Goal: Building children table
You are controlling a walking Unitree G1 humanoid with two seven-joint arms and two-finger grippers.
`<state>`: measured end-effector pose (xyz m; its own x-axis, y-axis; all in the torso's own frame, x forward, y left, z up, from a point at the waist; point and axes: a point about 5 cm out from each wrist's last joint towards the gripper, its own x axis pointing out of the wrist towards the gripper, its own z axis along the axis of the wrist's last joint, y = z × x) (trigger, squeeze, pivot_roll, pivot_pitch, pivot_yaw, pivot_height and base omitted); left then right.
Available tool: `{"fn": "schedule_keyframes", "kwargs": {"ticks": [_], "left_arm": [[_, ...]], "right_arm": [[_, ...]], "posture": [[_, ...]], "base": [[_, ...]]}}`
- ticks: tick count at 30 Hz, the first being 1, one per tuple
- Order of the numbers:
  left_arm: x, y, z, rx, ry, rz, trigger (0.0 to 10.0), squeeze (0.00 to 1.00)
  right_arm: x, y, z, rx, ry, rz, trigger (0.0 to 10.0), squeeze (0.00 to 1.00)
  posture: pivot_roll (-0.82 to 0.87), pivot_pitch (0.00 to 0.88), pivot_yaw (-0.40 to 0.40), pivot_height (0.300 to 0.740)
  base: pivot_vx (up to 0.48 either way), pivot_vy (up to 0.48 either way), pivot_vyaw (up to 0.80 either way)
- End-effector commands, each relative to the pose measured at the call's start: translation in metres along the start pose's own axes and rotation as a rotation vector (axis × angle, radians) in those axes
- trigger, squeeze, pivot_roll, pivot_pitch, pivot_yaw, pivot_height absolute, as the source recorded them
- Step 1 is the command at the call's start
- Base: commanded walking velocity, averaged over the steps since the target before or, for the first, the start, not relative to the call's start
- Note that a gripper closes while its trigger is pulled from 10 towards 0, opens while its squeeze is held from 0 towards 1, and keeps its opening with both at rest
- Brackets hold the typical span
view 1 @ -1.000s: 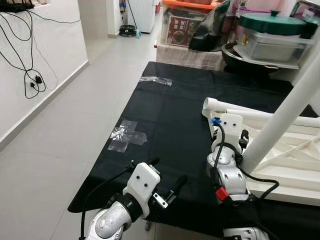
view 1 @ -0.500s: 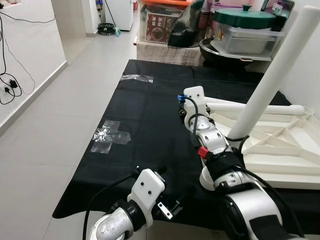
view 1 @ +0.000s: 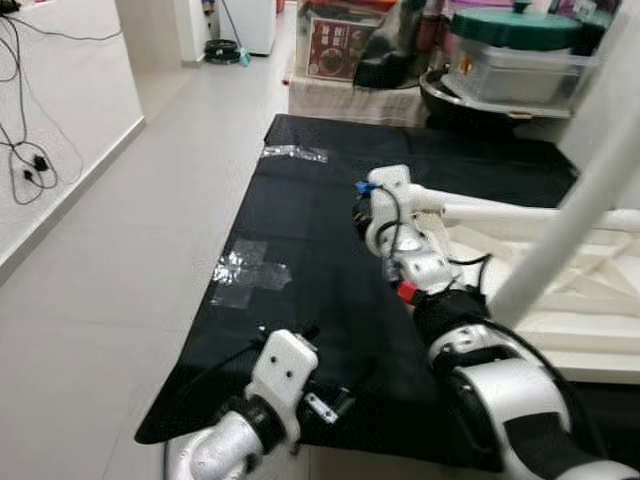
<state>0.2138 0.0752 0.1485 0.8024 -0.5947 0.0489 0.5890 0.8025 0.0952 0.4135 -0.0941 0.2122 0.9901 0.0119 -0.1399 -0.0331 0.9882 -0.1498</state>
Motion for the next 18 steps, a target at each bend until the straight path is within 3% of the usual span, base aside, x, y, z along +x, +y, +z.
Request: {"fn": "schedule_keyframes", "kwargs": {"ticks": [1, 10, 18], "left_arm": [[0.000, -0.004, -0.004, -0.006, 0.022, -0.007, 10.0, 0.00], [-0.001, -0.004, -0.002, -0.004, 0.020, 0.007, 10.0, 0.00], [-0.001, -0.003, -0.001, 0.007, 0.031, 0.021, 10.0, 0.00]], "right_arm": [[0.002, -0.011, 0.001, 0.006, -0.007, -0.026, 10.0, 0.00], [0.005, -0.026, 0.005, -0.017, -0.023, -0.073, 10.0, 0.00], [0.007, -0.056, 0.001, -0.018, -0.003, -0.159, 10.0, 0.00]], "posture": [[0.07, 0.100, -0.110, 0.740], [0.07, 0.110, -0.111, 0.740], [0.08, 0.135, -0.105, 0.740]], "base": [[0.000, 0.000, 0.00], [0.000, 0.000, 0.00], [0.000, 0.000, 0.00]]}}
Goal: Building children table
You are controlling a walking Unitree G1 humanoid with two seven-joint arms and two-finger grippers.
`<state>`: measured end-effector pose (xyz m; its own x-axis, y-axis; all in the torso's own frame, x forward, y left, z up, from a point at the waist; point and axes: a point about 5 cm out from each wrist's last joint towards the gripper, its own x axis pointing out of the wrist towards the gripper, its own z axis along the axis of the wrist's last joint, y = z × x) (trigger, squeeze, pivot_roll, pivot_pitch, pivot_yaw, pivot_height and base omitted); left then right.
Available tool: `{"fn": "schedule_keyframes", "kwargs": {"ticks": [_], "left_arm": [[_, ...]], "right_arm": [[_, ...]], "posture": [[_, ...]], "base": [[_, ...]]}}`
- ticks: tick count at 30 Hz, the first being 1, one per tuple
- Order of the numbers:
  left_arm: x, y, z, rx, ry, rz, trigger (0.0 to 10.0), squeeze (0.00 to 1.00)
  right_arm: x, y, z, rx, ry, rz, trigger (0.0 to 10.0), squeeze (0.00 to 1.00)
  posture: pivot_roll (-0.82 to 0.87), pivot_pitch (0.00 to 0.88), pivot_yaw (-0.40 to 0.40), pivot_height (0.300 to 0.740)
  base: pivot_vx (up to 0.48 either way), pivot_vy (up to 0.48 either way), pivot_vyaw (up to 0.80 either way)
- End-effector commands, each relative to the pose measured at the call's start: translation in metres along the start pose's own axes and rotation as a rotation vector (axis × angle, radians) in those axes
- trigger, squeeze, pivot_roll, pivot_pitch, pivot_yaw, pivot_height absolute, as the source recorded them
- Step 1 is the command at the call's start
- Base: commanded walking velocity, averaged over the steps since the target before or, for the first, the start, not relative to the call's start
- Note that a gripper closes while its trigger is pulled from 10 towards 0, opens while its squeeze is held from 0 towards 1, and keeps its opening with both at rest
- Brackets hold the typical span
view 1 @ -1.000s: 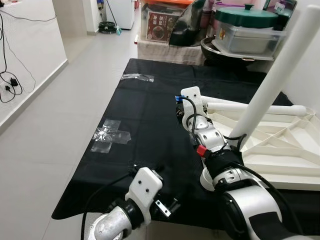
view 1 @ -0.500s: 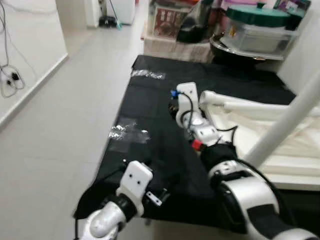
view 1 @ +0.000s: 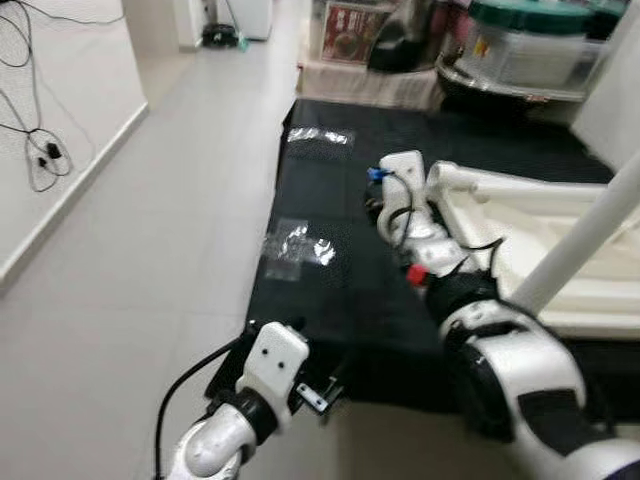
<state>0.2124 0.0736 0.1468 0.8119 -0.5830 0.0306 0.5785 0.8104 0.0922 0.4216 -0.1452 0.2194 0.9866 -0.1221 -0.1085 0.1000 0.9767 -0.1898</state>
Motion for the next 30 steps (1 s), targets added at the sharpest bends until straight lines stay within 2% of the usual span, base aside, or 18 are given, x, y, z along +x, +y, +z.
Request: {"fn": "schedule_keyframes", "kwargs": {"ticks": [1, 7, 9, 11, 13, 15, 16, 17, 18, 19, 20, 21, 22, 23, 24, 26, 27, 30], "left_arm": [[-0.001, 0.000, 0.001, 0.009, 0.011, 0.010, 10.0, 0.00], [-0.002, 0.000, 0.002, 0.006, 0.007, 0.017, 10.0, 0.00], [-0.001, 0.002, 0.004, -0.004, -0.004, 0.040, 10.0, 0.00], [0.001, 0.009, 0.011, -0.009, -0.032, 0.095, 10.0, 0.00], [0.001, 0.009, 0.011, -0.009, -0.032, 0.095, 10.0, 0.00], [0.004, 0.016, 0.018, -0.029, -0.061, 0.152, 10.0, 0.00], [0.004, 0.016, 0.018, -0.029, -0.061, 0.152, 10.0, 0.00], [0.006, 0.022, 0.023, -0.034, -0.078, 0.196, 10.0, 0.00], [0.006, 0.027, 0.027, -0.033, -0.096, 0.232, 10.0, 0.00], [0.006, 0.027, 0.027, -0.033, -0.096, 0.232, 10.0, 0.00], [0.007, 0.030, 0.031, -0.029, -0.112, 0.261, 10.0, 0.00], [0.007, 0.030, 0.031, -0.029, -0.112, 0.261, 10.0, 0.00], [0.008, 0.034, 0.034, -0.005, -0.125, 0.289, 10.0, 0.00], [0.008, 0.034, 0.034, -0.005, -0.125, 0.289, 10.0, 0.00], [0.008, 0.035, 0.034, -0.001, -0.126, 0.292, 10.0, 0.00], [0.008, 0.035, 0.034, -0.001, -0.126, 0.292, 10.0, 0.00], [0.010, 0.035, 0.035, 0.009, -0.128, 0.288, 10.0, 0.00], [0.012, 0.036, 0.036, 0.017, -0.133, 0.287, 10.0, 0.00]], "right_arm": [[0.002, -0.009, -0.001, 0.019, 0.016, -0.044, 10.0, 0.00], [0.002, -0.016, -0.001, 0.018, 0.014, -0.062, 10.0, 0.00], [0.002, -0.013, 0.007, 0.055, -0.040, -0.042, 10.0, 0.00], [-0.001, 0.004, 0.025, 0.128, -0.170, 0.066, 10.0, 0.00], [-0.001, 0.004, 0.025, 0.128, -0.170, 0.066, 10.0, 0.00], [-0.008, 0.022, 0.035, 0.153, -0.269, 0.196, 10.0, 0.00], [-0.008, 0.022, 0.035, 0.153, -0.269, 0.196, 10.0, 0.00], [-0.015, 0.028, 0.037, 0.175, -0.352, 0.240, 10.0, 0.00], [-0.024, 0.035, 0.033, 0.187, -0.404, 0.304, 10.0, 0.00], [-0.024, 0.035, 0.033, 0.187, -0.404, 0.304, 10.0, 0.00], [-0.037, 0.041, 0.026, 0.179, -0.455, 0.361, 10.0, 0.00], [-0.037, 0.041, 0.026, 0.179, -0.455, 0.361, 10.0, 0.00], [-0.063, 0.049, 0.008, 0.152, -0.498, 0.448, 10.0, 0.00], [-0.063, 0.049, 0.008, 0.152, -0.498, 0.448, 10.0, 0.00], [-0.070, 0.052, 0.003, 0.136, -0.495, 0.473, 10.0, 0.00], [-0.070, 0.052, 0.003, 0.136, -0.495, 0.473, 10.0, 0.00], [-0.076, 0.053, -0.005, 0.122, -0.482, 0.495, 10.0, 0.00], [-0.077, 0.051, -0.010, 0.091, -0.492, 0.482, 10.0, 0.00]], "posture": [[0.08, 0.135, -0.105, 0.740], [0.08, 0.150, -0.105, 0.740], [0.08, 0.153, -0.103, 0.740], [0.08, 0.148, -0.106, 0.740], [0.08, 0.148, -0.106, 0.740], [0.08, 0.141, -0.108, 0.740], [0.08, 0.141, -0.108, 0.740], [0.08, 0.132, -0.109, 0.740], [0.08, 0.125, -0.107, 0.740], [0.08, 0.125, -0.107, 0.740], [0.08, 0.119, -0.106, 0.740], [0.08, 0.119, -0.106, 0.740], [0.07, 0.100, -0.100, 0.740], [0.07, 0.100, -0.100, 0.740], [0.07, 0.100, -0.100, 0.740], [0.07, 0.100, -0.100, 0.740], [0.07, 0.093, -0.094, 0.740], [0.07, 0.081, -0.092, 0.740]], "base": [[0.000, 0.000, 0.00], [0.000, 0.000, -0.65], [0.000, 0.000, -0.78], [0.000, 0.000, 0.00], [0.000, 0.000, 0.00], [0.000, 0.000, 0.00], [0.000, 0.000, 0.00], [0.000, 0.000, 0.00], [0.000, 0.000, 0.00], [0.000, 0.000, 0.00], [0.296, 0.000, 0.00], [0.296, 0.000, 0.00], [0.364, 0.000, 0.00], [0.364, 0.000, 0.00], [0.364, 0.000, 0.00], [0.364, 0.000, 0.00], [0.386, 0.000, 0.00], [0.323, 0.000, 0.00]]}}
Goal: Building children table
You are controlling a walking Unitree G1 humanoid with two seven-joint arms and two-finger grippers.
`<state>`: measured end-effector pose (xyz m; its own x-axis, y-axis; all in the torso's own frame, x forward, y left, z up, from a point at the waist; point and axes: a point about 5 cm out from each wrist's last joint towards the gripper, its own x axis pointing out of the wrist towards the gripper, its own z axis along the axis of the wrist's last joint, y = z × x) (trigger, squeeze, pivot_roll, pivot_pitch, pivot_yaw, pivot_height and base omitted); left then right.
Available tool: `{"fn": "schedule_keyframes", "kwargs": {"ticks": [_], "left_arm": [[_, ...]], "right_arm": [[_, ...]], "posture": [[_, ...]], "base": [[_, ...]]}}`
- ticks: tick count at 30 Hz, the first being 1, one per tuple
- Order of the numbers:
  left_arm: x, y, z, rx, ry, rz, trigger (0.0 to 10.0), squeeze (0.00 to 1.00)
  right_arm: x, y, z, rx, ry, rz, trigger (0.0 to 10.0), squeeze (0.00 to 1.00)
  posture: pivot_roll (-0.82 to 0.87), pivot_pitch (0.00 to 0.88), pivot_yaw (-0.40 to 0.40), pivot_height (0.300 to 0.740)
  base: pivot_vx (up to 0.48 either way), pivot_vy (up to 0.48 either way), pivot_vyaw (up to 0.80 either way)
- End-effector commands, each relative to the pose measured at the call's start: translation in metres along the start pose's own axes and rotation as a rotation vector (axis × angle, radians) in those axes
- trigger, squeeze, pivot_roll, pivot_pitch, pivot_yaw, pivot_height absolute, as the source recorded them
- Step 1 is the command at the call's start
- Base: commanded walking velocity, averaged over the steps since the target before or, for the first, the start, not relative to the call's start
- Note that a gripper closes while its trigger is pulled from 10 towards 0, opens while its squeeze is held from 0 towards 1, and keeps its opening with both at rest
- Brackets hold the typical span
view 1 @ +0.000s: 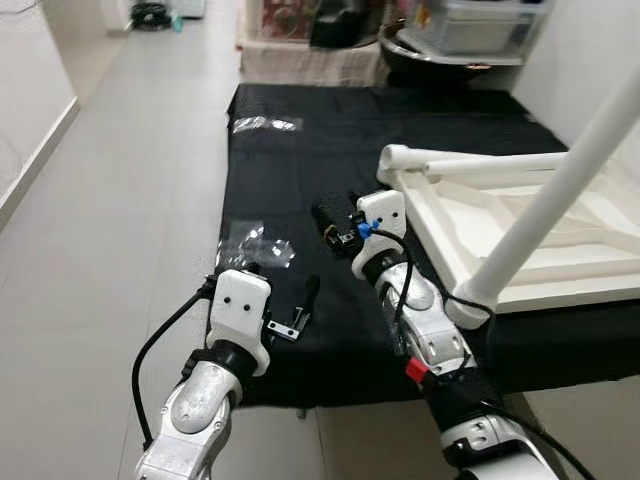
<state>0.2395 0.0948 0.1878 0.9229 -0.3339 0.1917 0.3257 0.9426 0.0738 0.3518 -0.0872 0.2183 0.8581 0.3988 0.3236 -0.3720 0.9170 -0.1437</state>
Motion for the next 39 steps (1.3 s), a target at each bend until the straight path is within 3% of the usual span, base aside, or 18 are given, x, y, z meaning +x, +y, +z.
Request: {"fn": "schedule_keyframes", "kwargs": {"ticks": [1, 12, 15, 17, 19, 22, 26, 30, 35, 37, 39], "left_arm": [[0.002, -0.002, -0.002, 0.003, 0.003, -0.002, 10.0, 0.00], [0.002, -0.001, -0.006, 0.007, 0.036, 0.002, 10.0, 0.00], [0.003, 0.000, -0.006, 0.006, 0.036, 0.009, 10.0, 0.00], [0.003, 0.000, -0.007, -0.002, 0.037, 0.004, 10.0, 0.00], [0.003, 0.000, -0.007, 0.004, 0.034, 0.001, 10.0, 0.00], [0.001, -0.003, -0.010, 0.000, 0.047, -0.017, 10.0, 0.00], [-0.004, -0.010, -0.017, -0.040, 0.092, -0.066, 10.0, 0.00], [-0.014, -0.024, -0.026, -0.075, 0.147, -0.167, 10.0, 0.00], [-0.017, -0.029, -0.028, -0.093, 0.166, -0.202, 10.0, 0.00], [-0.021, -0.032, -0.032, -0.102, 0.191, -0.219, 10.0, 0.00], [-0.022, -0.033, -0.033, -0.103, 0.202, -0.228, 10.0, 0.00]], "right_arm": [[-0.005, 0.000, -0.010, 0.001, 0.032, 0.000, 10.0, 0.00], [-0.002, -0.003, 0.000, -0.004, 0.057, -0.016, 10.0, 0.00], [0.006, -0.006, 0.000, -0.019, 0.133, -0.023, 10.0, 0.00], [0.017, -0.015, -0.001, -0.053, 0.257, -0.027, 10.0, 0.00], [0.022, -0.019, 0.002, -0.054, 0.283, -0.028, 10.0, 0.00], [0.036, -0.028, 0.011, -0.124, 0.334, -0.004, 10.0, 0.00], [0.047, -0.048, 0.006, -0.200, 0.458, -0.066, 10.0, 0.00], [0.042, -0.069, -0.011, -0.270, 0.653, -0.061, 10.0, 0.00], [0.037, -0.075, -0.016, -0.275, 0.723, -0.050, 10.0, 0.00], [0.027, -0.083, -0.027, -0.279, 0.834, -0.041, 10.0, 0.00], [0.023, -0.088, -0.031, -0.282, 0.872, -0.047, 10.0, 0.00]], "posture": [[0.07, 0.077, -0.092, 0.740], [0.08, 0.076, -0.097, 0.740], [0.07, 0.084, -0.097, 0.740], [0.07, 0.090, -0.096, 0.740], [0.07, 0.090, -0.096, 0.740], [0.07, 0.096, -0.096, 0.740], [0.06, 0.108, -0.096, 0.740], [0.06, 0.126, -0.108, 0.740], [0.05, 0.133, -0.107, 0.740], [0.04, 0.145, -0.113, 0.740], [0.03, 0.147, -0.117, 0.740]], "base": [[0.277, 0.000, 0.00], [0.156, 0.000, 0.00], [0.000, 0.000, 0.00], [0.000, 0.000, 0.00], [0.000, 0.000, 0.00], [0.000, 0.000, 0.00], [0.000, 0.000, 0.00], [0.000, 0.000, 0.00], [0.000, 0.000, 0.00], [0.000, 0.000, 0.00], [0.000, 0.000, 0.00]]}}
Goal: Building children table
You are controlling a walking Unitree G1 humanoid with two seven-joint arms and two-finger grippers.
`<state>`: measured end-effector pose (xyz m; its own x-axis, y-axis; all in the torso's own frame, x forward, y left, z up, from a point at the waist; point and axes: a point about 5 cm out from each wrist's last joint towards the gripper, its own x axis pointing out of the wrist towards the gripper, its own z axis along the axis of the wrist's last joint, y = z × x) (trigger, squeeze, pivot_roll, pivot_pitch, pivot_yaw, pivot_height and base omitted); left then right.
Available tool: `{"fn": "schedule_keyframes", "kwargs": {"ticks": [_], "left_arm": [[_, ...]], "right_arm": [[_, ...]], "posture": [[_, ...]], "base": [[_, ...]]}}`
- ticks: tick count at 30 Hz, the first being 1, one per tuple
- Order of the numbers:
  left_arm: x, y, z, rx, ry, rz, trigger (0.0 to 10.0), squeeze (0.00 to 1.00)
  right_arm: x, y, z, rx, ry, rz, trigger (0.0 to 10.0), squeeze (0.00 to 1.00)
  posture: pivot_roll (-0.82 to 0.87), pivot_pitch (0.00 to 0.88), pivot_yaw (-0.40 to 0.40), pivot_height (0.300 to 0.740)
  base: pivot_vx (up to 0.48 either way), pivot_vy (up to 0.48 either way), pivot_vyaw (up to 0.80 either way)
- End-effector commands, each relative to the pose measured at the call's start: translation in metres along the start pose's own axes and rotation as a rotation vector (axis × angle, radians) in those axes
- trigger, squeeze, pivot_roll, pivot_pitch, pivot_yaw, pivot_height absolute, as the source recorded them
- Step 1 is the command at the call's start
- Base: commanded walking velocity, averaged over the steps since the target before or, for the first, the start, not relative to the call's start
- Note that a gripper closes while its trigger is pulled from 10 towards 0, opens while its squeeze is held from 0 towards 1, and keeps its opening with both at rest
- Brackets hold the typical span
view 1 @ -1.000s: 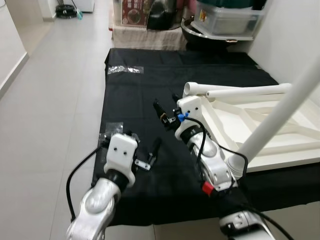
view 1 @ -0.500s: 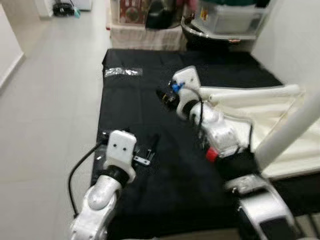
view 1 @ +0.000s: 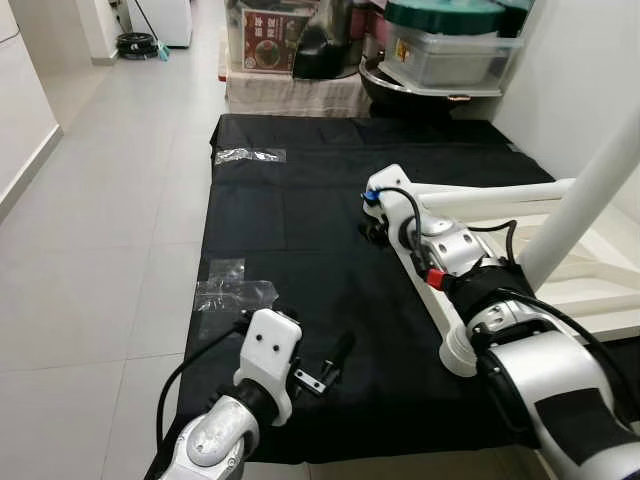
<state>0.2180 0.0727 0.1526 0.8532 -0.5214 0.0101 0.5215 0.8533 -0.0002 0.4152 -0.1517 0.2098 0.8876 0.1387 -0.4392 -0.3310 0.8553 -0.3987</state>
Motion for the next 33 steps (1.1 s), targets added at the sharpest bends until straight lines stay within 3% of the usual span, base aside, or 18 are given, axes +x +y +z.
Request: {"fn": "schedule_keyframes", "kwargs": {"ticks": [1, 5, 9, 15, 26, 27, 33], "left_arm": [[-0.002, -0.004, -0.005, -0.011, 0.029, -0.030, 10.0, 0.00], [-0.003, -0.007, -0.004, -0.014, 0.026, -0.038, 10.0, 0.00], [-0.003, -0.010, -0.003, -0.021, 0.023, -0.044, 10.0, 0.00], [-0.005, -0.013, -0.003, -0.029, 0.026, -0.035, 10.0, 0.00], [-0.004, -0.012, -0.003, -0.026, 0.022, -0.021, 10.0, 0.00], [-0.004, -0.012, -0.003, -0.024, 0.022, -0.019, 10.0, 0.00], [-0.003, -0.011, -0.003, -0.018, 0.020, -0.007, 10.0, 0.00]], "right_arm": [[0.000, -0.007, -0.010, 0.000, 0.070, -0.006, 10.0, 0.00], [0.002, -0.007, -0.023, 0.074, 0.114, -0.031, 10.0, 0.00], [0.002, -0.010, -0.028, 0.091, 0.122, -0.085, 10.0, 0.00], [0.002, -0.008, -0.036, 0.143, 0.179, -0.061, 10.0, 0.00], [0.005, 0.005, -0.042, 0.060, 0.224, 0.056, 10.0, 0.00], [0.005, 0.006, -0.042, 0.046, 0.218, 0.073, 0.0, 0.00], [0.005, 0.008, -0.037, -0.006, 0.191, 0.126, 0.0, 0.00]], "posture": [[0.03, 0.147, -0.117, 0.740], [0.02, 0.160, -0.118, 0.740], [0.01, 0.171, -0.123, 0.740], [0.00, 0.188, -0.135, 0.740], [0.00, 0.186, -0.142, 0.740], [0.00, 0.184, -0.143, 0.740], [0.00, 0.181, -0.147, 0.740]], "base": [[0.000, 0.000, 0.00], [0.000, 0.000, 0.00], [0.000, 0.000, 0.00], [0.000, 0.000, 0.00], [0.000, 0.000, 0.00], [0.000, 0.000, 0.00], [0.000, 0.000, 0.00]]}}
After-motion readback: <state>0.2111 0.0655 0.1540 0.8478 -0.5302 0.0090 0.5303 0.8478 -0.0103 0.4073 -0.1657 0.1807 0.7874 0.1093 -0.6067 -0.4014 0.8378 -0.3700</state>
